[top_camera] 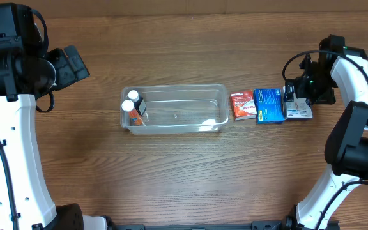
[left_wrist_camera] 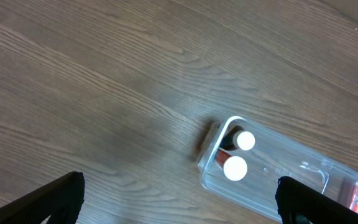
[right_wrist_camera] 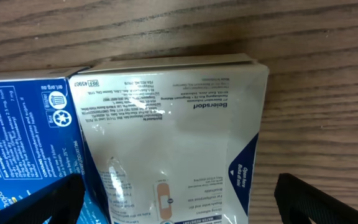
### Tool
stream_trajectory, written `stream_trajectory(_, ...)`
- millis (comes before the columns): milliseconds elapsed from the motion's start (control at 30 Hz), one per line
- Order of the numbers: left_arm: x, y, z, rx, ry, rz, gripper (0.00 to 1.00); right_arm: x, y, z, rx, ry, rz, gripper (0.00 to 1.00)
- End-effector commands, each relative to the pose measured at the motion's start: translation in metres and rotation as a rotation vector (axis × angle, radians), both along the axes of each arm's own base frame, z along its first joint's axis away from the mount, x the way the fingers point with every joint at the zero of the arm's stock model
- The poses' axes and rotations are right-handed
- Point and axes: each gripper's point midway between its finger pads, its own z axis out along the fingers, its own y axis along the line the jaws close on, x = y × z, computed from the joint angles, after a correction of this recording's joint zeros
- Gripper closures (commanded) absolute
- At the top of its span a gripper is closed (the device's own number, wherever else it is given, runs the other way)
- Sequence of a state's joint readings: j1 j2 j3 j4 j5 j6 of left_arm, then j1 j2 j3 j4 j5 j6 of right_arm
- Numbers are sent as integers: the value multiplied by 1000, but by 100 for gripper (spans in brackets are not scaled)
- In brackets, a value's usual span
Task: Pack container
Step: 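Move the right gripper down onto the white box, then grasp and lift the white box with the right gripper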
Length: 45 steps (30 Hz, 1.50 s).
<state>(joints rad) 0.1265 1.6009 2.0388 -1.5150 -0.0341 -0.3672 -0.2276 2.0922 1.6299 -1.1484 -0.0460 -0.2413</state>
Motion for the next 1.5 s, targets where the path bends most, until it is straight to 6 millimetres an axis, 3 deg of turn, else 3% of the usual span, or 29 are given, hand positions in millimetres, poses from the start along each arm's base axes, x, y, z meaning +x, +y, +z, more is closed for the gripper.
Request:
stream_trajectory(0,1,0,2,-11,-12,12,0,-6,4,-10,12,15,13,0)
stream_trajectory(167,1,1,2,-5,-11,15,0,-12,6,-21,14,23,13,0)
stream_trajectory(567,0,1,2,-5,-10,13,0,-9,5,-22,11,12,6,1)
stream_trajectory(767,0,1,2,-5,-10,13,0,-9,5,-22,11,11,5,11)
stream_trajectory(967,0,1,2,-5,-10,13,0,-8,5,-22,11,10,5,13)
stream_trajectory(1100,0,1,2,-5,-10,13,0,-7,5,-22,10,5,5,23)
stream_trajectory(1467,0,1,2,-5,-10,13,0,-4,4,-21,8,-7,-5,34)
